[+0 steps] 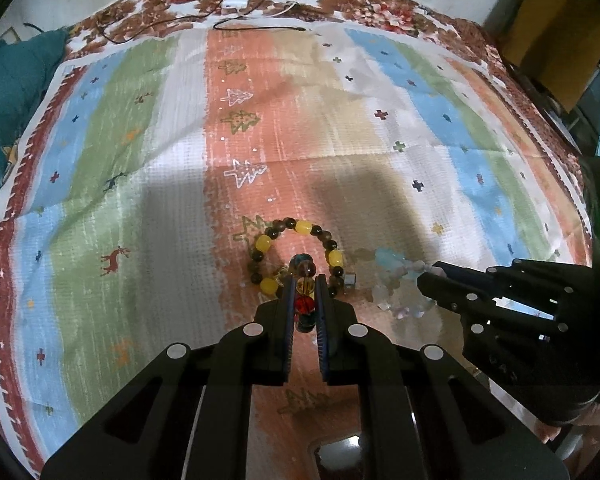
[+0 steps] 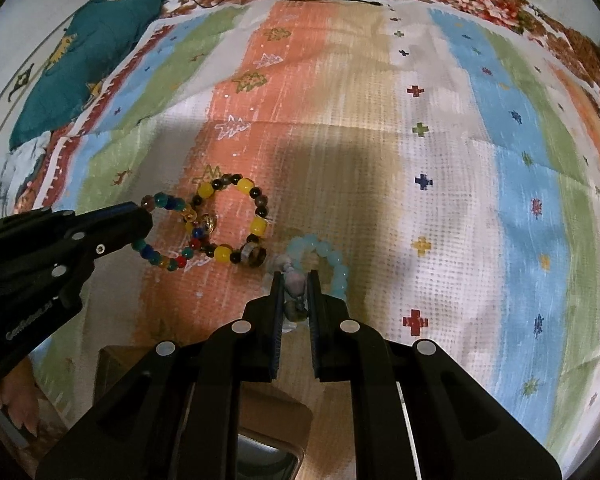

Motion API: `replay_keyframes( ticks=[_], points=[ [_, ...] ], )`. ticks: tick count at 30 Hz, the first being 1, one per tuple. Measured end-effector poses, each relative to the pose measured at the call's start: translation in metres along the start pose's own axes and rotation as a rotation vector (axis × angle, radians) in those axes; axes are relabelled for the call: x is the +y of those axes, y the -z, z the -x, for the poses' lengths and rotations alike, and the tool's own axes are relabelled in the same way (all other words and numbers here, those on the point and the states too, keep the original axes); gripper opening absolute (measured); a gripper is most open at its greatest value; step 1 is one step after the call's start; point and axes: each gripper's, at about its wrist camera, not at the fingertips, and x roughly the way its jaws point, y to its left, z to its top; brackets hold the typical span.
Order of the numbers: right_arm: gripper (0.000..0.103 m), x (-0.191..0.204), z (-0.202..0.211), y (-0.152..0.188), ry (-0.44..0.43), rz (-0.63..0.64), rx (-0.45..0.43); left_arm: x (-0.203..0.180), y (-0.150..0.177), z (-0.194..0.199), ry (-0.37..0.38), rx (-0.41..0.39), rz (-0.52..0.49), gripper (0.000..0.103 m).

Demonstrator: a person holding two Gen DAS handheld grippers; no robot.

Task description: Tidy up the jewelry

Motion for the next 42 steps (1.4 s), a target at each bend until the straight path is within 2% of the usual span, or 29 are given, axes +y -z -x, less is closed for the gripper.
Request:
replay_keyframes(
  ticks=[12,25,29,42],
  points=[
    [0.012,-0.011,0.004,0.001,-0.015,-0.049,0.016,-0.001,0.001,0.002,-0.003,-0.001,-0.005,0.009],
    [0.013,-0.006,-0.003,0.003,-0.020,-0.026,0.048,-0.002,0.002,-0.001,-0.008,0.008,-0.010,0.009],
    [0.027,0.002,-0.008,0.004,-0.039,-0.002,0.064,-0.003,0.003,-0.003,-0.009,0.013,-0.017,0.009],
    [0.027,0.017,-0.025,0.003,-0.036,0.048,0.097,-0.006,0.002,-0.007,-0.009,0.023,-0.027,0.009]
  ],
)
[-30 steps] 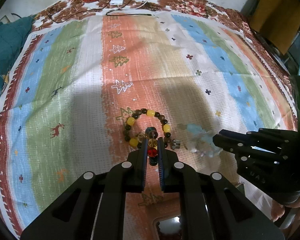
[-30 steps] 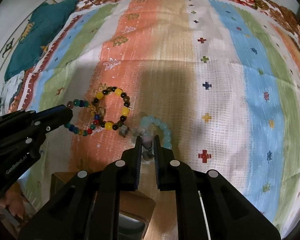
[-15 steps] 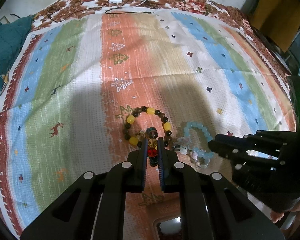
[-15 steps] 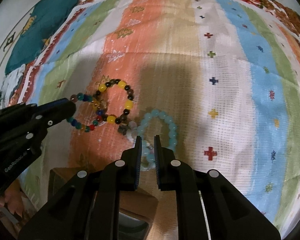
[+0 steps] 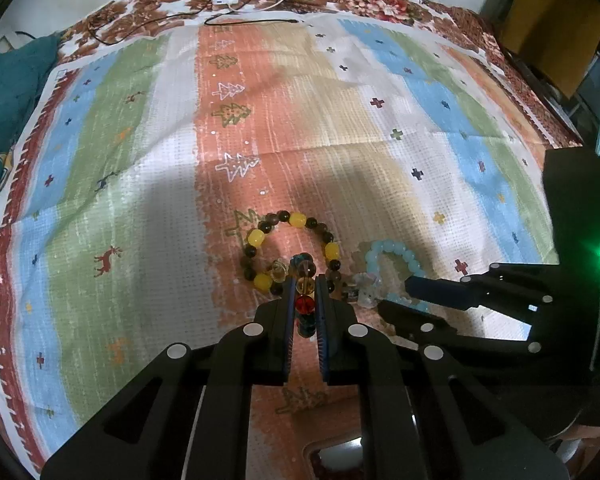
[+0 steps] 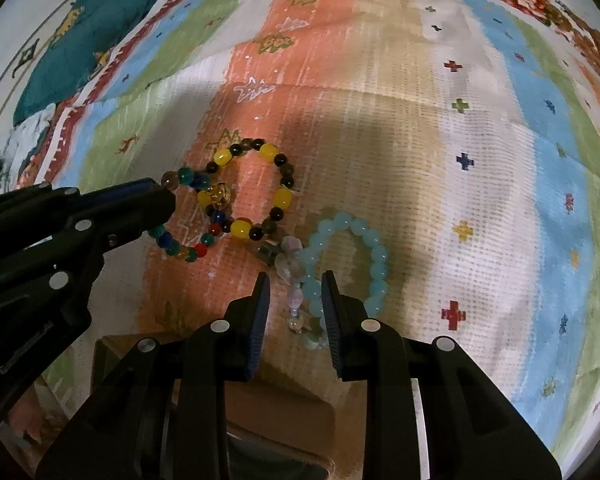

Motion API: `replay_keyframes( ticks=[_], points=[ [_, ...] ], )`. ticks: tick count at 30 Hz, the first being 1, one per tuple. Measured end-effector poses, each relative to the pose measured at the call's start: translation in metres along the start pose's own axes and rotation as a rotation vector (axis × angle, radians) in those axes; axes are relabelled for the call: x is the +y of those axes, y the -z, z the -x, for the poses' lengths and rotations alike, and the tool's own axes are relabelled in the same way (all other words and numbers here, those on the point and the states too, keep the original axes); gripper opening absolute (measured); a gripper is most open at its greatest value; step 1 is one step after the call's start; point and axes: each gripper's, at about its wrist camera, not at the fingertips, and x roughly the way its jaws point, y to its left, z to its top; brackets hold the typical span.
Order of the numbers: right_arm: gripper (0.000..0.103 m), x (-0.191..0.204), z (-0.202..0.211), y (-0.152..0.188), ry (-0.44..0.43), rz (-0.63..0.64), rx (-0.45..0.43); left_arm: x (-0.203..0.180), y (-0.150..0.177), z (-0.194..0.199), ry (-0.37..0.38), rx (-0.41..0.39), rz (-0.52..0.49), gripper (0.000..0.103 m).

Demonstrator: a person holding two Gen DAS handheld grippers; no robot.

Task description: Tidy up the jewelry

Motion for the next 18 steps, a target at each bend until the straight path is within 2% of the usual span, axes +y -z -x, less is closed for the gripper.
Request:
replay_keyframes(
  ticks=[13,17,18],
  points=[
    [0.027,0.005,-0.017,-0.001,0.022,0.036,0.032,0.004,-0.002,-0.003,-0.002,0.007,0.007,0.009],
    [0.012,0.006,-0.021,0.001,0.031,0.054,0.043,0.005,-0.003,-0.005,-0.005,0.010,0.006,0.009],
    [0.012,0.007,-0.024,0.001,0.035,0.061,0.047,0.005,-0.003,-0.005,-0.007,0.010,0.008,0.009]
  ],
)
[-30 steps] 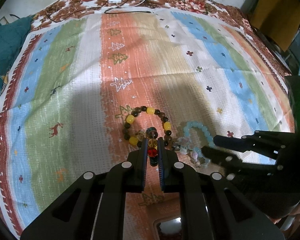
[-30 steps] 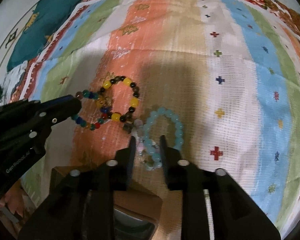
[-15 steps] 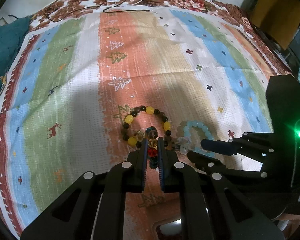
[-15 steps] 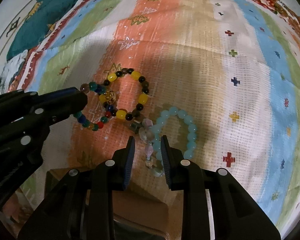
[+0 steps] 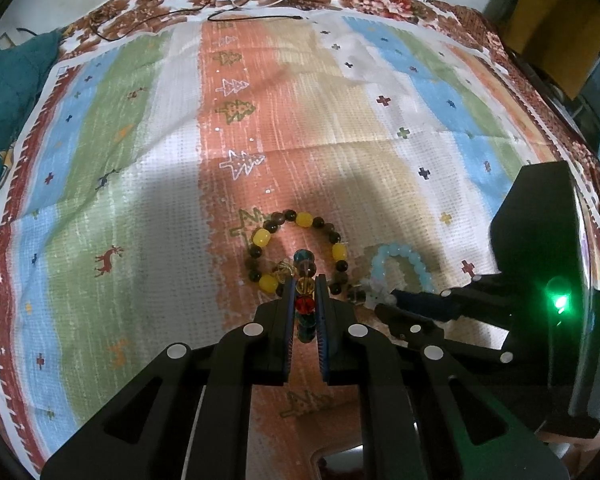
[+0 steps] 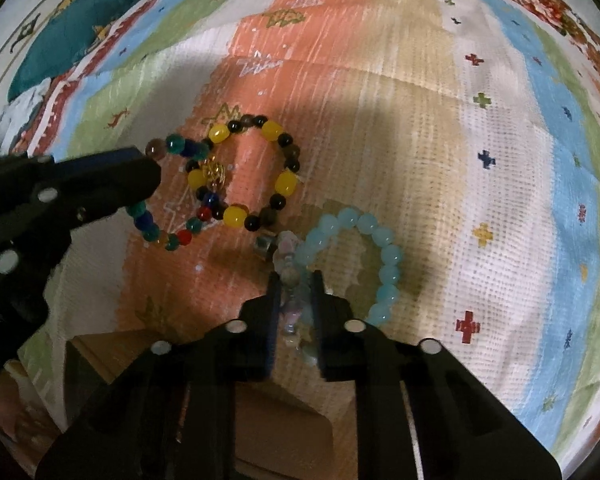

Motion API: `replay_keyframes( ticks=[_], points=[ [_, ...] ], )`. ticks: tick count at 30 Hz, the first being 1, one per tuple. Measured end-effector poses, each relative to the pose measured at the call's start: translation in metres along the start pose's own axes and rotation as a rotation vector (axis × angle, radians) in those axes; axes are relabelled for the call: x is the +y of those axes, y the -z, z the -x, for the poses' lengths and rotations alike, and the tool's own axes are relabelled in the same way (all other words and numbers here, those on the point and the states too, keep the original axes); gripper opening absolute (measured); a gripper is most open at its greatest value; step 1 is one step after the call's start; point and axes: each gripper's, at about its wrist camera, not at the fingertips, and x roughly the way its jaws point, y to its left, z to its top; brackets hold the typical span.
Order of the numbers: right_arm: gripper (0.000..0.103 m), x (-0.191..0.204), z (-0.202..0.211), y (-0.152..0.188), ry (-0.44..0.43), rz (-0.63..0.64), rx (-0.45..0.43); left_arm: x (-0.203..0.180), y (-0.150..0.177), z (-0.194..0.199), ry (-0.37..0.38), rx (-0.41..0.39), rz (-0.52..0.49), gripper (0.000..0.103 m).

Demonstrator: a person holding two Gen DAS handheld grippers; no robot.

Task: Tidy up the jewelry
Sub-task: 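Hold the multicolour bracelet in the left tool while the right tool pulls the light-blue one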

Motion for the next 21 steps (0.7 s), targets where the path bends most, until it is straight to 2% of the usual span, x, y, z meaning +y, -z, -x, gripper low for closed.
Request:
replay_keyframes(
  ticks=[11,21],
  points=[
    [0.012,-0.0009,0.0082,-0.0012,-0.007,-0.004,-0.025,0.0001,0.0004,-0.0002,0.000,-0.002,0.001,0.009],
    [0.013,-0.0058,0.0078,0.0009,-0.013,-0.013,-0.002,0.0008,0.0013,-0.0003,0.002,-0.001,0.001,0.009]
  ],
)
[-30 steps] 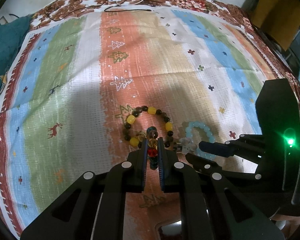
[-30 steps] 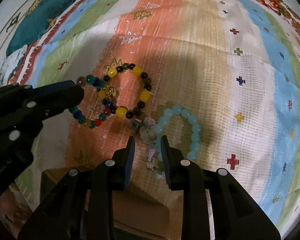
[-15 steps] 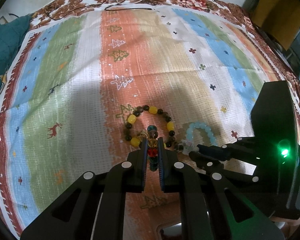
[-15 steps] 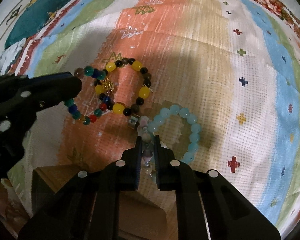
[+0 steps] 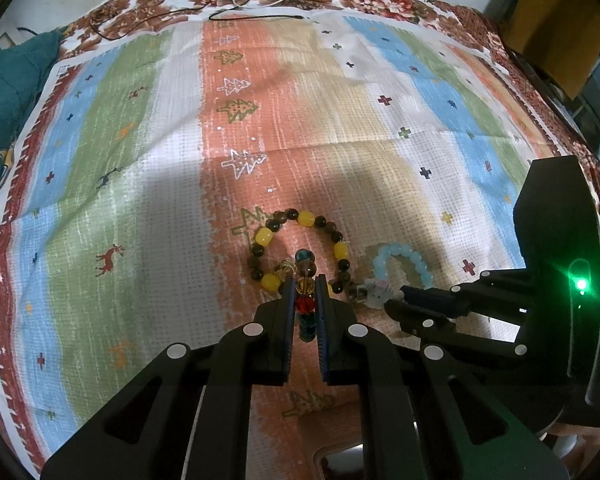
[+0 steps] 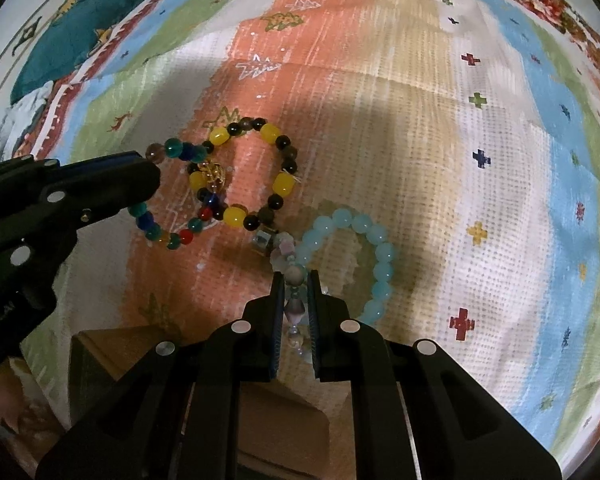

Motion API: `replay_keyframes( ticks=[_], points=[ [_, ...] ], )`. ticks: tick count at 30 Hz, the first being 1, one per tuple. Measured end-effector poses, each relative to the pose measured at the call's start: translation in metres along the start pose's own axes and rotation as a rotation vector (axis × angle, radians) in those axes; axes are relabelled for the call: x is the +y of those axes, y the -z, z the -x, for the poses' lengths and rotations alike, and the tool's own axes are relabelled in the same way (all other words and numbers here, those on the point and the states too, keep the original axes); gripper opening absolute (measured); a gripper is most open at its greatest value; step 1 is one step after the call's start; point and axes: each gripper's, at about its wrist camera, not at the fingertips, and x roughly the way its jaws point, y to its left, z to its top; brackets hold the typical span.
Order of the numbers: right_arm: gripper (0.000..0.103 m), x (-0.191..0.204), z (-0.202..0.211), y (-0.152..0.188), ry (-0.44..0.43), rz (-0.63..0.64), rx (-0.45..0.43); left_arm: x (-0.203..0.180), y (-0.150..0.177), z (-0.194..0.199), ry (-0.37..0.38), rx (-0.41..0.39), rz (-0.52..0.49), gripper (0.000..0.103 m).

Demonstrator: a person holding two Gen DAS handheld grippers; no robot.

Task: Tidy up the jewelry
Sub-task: 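Hold the multicolour bracelet in the left tool while the right tool pulls the light-blue one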

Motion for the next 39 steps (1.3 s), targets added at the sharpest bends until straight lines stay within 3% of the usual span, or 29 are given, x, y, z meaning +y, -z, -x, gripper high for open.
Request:
replay_keyframes(
  ticks=[39],
  points=[
    [0.011,0.0014,0.0051,-0.0007,0.004,0.017,-0.014,-0.0010,0.0015,-0.0016,-0.004,0.009,-0.008,0.009]
  ],
)
